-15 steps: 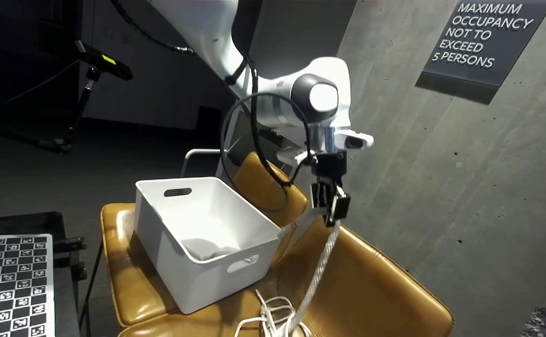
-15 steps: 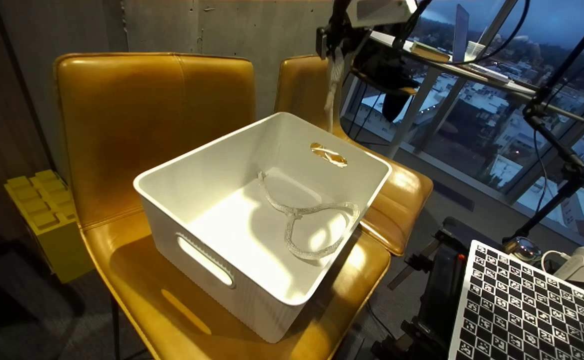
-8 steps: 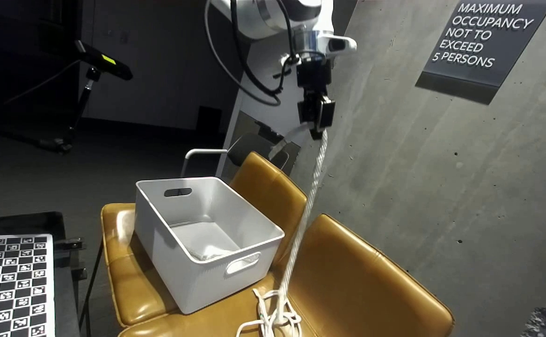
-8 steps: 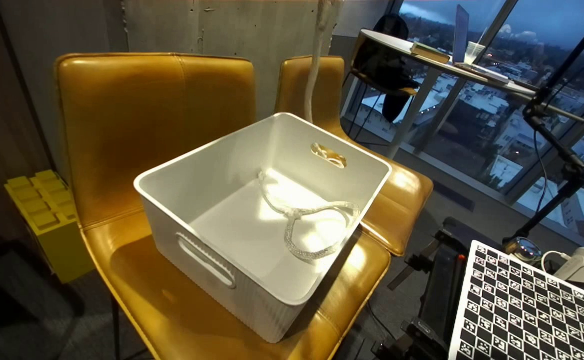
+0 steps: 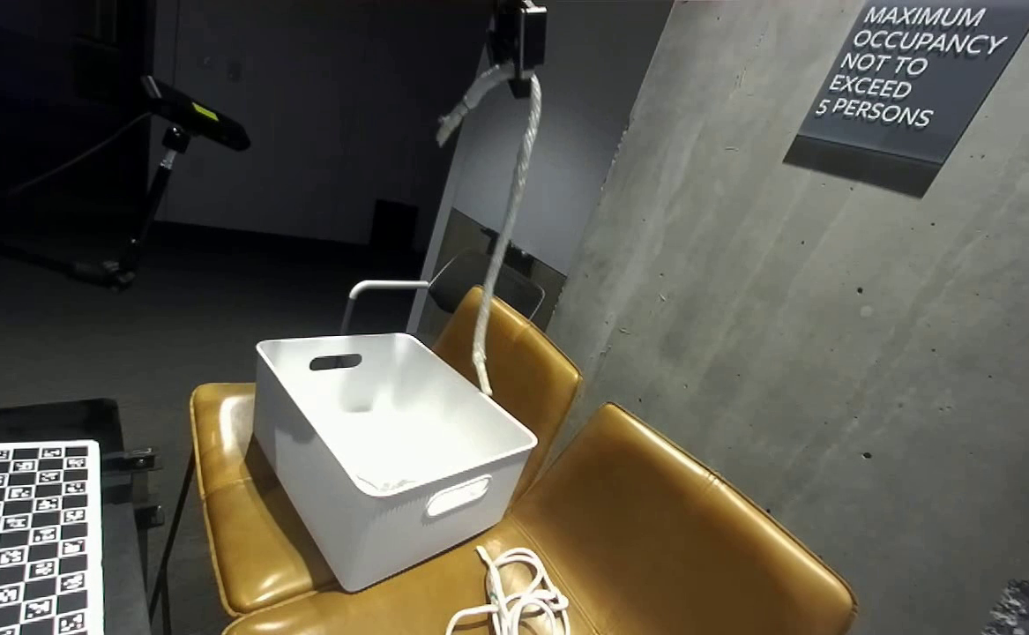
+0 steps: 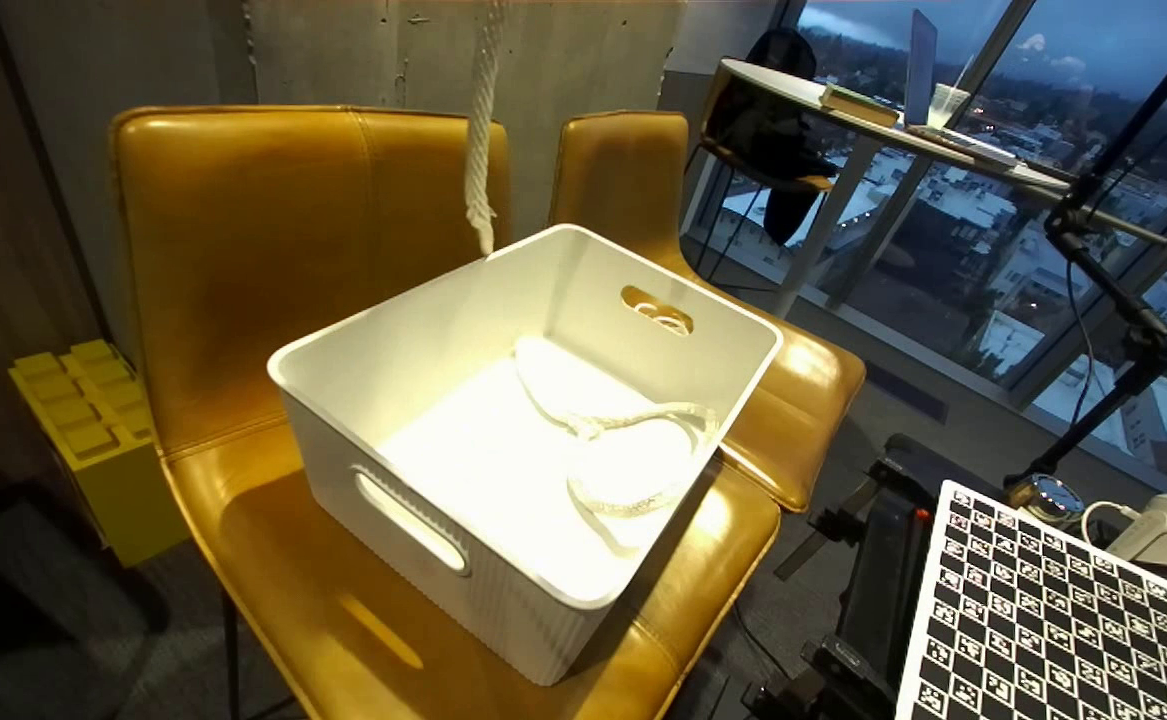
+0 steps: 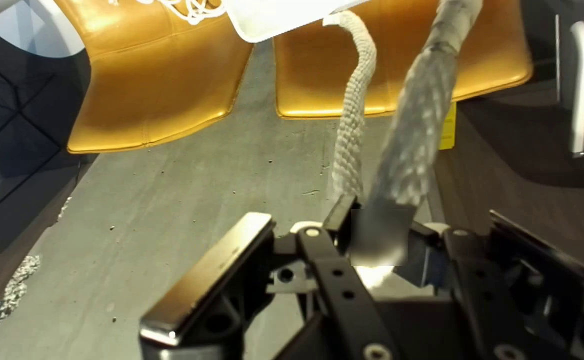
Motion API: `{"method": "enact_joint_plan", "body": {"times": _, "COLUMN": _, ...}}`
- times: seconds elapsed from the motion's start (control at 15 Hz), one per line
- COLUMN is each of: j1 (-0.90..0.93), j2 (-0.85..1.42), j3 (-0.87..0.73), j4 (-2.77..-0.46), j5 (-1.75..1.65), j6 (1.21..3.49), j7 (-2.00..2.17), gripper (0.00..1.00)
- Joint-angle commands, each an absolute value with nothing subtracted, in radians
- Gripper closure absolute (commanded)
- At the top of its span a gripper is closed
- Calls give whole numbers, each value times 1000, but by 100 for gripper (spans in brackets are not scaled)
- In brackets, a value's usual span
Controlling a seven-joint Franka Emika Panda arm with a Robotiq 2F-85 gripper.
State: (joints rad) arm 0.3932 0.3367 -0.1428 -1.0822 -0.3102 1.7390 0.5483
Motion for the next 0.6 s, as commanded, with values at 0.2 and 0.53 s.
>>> {"method": "enact_joint_plan", "body": {"times": 0.2, "j1": 490, "j2": 385, "j3": -139, "j4": -930, "j5": -338, "j6": 1593, "j7": 605, "gripper": 98}}
{"method": "enact_joint_plan", "body": {"times": 0.53, "j1": 475, "j2": 390, "j3": -152, "j4": -1030, "j5": -335, "j6": 1624, "j7": 607, "gripper": 98}}
